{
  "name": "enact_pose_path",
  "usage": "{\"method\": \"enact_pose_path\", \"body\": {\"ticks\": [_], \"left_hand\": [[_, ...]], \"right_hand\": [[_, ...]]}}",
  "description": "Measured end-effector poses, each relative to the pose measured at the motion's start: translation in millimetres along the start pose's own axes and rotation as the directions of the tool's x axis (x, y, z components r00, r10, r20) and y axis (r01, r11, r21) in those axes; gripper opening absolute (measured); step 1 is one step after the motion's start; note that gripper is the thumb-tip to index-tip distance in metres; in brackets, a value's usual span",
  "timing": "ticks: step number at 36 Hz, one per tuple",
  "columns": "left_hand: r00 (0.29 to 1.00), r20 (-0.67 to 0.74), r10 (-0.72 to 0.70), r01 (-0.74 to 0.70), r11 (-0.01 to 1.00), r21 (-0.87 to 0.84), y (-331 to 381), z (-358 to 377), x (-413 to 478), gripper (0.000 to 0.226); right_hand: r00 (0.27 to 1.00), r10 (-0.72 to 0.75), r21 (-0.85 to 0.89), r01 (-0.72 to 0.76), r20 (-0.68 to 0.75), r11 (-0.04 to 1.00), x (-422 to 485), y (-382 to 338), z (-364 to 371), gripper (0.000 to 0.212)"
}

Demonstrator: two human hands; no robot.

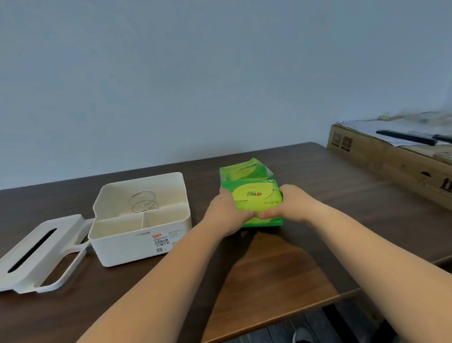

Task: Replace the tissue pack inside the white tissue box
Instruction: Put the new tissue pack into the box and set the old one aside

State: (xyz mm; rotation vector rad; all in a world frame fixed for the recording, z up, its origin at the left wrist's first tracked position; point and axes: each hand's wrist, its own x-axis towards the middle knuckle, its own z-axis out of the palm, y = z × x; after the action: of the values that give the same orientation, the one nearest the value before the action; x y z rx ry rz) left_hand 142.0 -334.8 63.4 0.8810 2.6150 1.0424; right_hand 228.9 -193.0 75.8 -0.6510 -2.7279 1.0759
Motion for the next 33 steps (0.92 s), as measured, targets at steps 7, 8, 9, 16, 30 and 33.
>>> {"method": "enact_pose_path", "body": {"ticks": [7, 8, 9, 16, 30, 33], "left_hand": [[0.974, -0.169, 0.151, -0.148, 0.988, 0.029, 5.5, -28.5, -17.4, 0.06], [0.967, -0.194, 0.168, -0.166, 0.986, 0.027, 5.3, -34.3, -20.5, 0.059], [0.96, -0.215, 0.178, -0.177, 0.984, 0.024, 4.6, -40.4, -23.6, 0.059], [0.928, -0.338, 0.159, -0.169, 0.986, 0.0, -13.2, -79.5, -47.0, 0.049], [0.894, -0.448, 0.031, -0.041, 0.999, -0.013, -71.1, -146.4, -75.5, 0.059], [0.906, -0.422, 0.021, -0.026, 1.0, -0.005, -80.2, -149.8, -73.8, 0.066]], "right_hand": [[0.972, -0.13, 0.044, 0.142, -0.197, 0.989, -24.3, -26.3, -6.1, 0.04], [0.966, -0.15, 0.063, 0.167, -0.211, 0.984, -25.1, -30.3, -5.4, 0.035], [0.961, -0.165, 0.074, 0.185, -0.224, 0.98, -25.6, -34.5, -4.5, 0.029], [0.933, -0.229, 0.097, 0.265, -0.278, 0.959, -24.5, -77.4, 16.8, 0.027], [0.932, -0.295, 0.114, 0.323, -0.21, 0.94, -1.1, -159.8, 77.6, 0.054], [0.939, -0.292, 0.104, 0.314, -0.182, 0.944, 4.2, -167.4, 83.9, 0.054]]}}
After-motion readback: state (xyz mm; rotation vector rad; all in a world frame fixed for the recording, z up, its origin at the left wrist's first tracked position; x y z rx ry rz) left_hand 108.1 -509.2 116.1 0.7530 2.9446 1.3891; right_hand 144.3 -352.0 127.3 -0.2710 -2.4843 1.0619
